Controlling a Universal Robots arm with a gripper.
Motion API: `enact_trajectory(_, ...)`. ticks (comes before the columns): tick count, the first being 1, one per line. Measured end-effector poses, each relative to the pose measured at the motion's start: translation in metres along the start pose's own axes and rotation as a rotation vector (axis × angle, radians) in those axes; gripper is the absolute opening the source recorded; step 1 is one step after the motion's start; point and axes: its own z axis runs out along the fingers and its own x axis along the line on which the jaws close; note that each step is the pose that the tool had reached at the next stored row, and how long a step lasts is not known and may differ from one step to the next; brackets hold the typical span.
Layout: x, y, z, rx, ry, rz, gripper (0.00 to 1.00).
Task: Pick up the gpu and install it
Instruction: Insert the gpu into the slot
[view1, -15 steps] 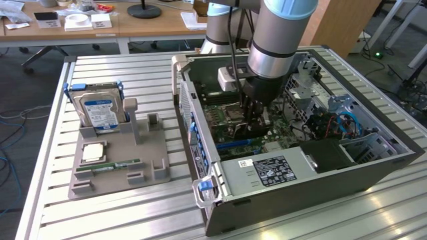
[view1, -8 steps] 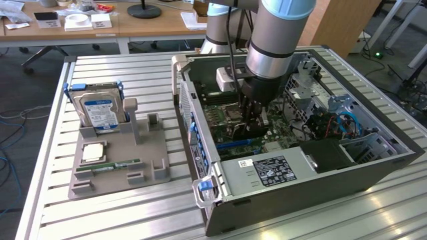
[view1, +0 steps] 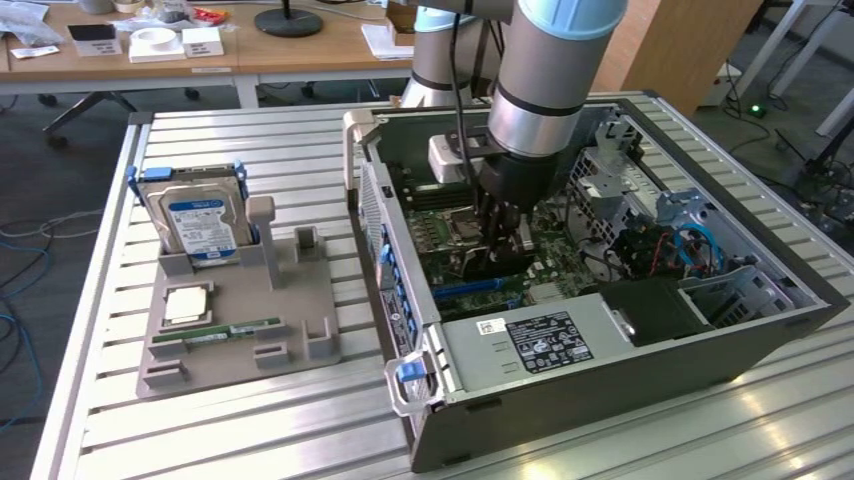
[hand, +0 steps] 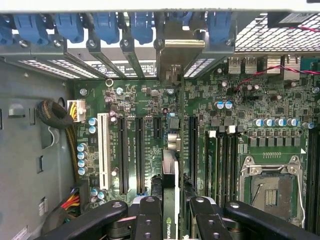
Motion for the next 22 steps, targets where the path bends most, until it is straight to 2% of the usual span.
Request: enact_trajectory(22,-0.0015,0.0023,0.0049,-0.0001,0.0001,0.0,0.26)
